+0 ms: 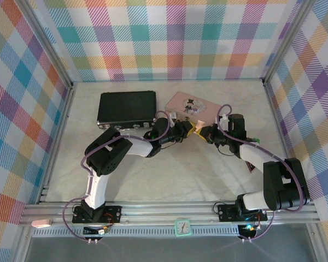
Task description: Unlock the padlock with the key
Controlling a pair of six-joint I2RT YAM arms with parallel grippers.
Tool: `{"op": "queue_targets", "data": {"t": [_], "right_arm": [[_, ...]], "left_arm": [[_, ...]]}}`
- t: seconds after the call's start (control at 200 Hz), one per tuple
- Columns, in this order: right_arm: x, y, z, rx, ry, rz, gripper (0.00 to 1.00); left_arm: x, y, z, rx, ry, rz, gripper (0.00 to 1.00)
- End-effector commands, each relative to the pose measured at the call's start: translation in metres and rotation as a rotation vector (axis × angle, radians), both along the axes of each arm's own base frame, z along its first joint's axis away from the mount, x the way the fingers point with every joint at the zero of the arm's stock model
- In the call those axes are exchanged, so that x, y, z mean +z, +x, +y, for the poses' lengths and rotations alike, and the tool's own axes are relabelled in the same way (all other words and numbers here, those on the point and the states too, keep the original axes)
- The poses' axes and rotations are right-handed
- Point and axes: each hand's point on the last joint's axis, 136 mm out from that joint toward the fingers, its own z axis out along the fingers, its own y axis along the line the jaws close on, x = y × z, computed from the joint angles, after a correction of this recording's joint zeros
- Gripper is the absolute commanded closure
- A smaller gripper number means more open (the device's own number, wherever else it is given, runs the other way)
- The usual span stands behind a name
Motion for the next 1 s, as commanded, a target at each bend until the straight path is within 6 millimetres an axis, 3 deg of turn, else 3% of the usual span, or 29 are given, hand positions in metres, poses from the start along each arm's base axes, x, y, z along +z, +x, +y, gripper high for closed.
{"op": "queue_targets", "data": {"t": [0.0, 0.105, 0.32, 0.46, 0.775, 0.995], "right_arm": [[0.017, 0.003, 0.011, -0.011, 0.107, 0.054, 1.0], [0.009, 0.003, 0.013, 0.011, 0.096, 0.061, 1.0], [0.015, 0.006, 0.018, 0.177, -0.035, -0.16, 1.0], [0.019, 0.002, 0.017, 0.26, -0.1, -0.26, 1.0], [-0.004, -0.018, 0.009, 0.252, -0.116, -0.223, 1.0], [-0.002, -0.034, 0.002, 0.236, -0.127, -0.233, 1.0]], "left_arm": [[0.075, -0.047, -0.031, -0.209, -0.17, -0.184, 1.0], [0.084, -0.048, -0.031, -0.215, -0.196, -0.197, 1.0], [0.094, -0.054, -0.029, -0.245, -0.214, -0.199, 1.0], [0.093, -0.047, -0.024, -0.233, -0.218, -0.181, 1.0], [0.05, -0.004, 0.005, 0.021, -0.066, -0.137, 1.0], [0.044, 0.01, 0.002, 0.07, -0.09, -0.124, 1.0]]}}
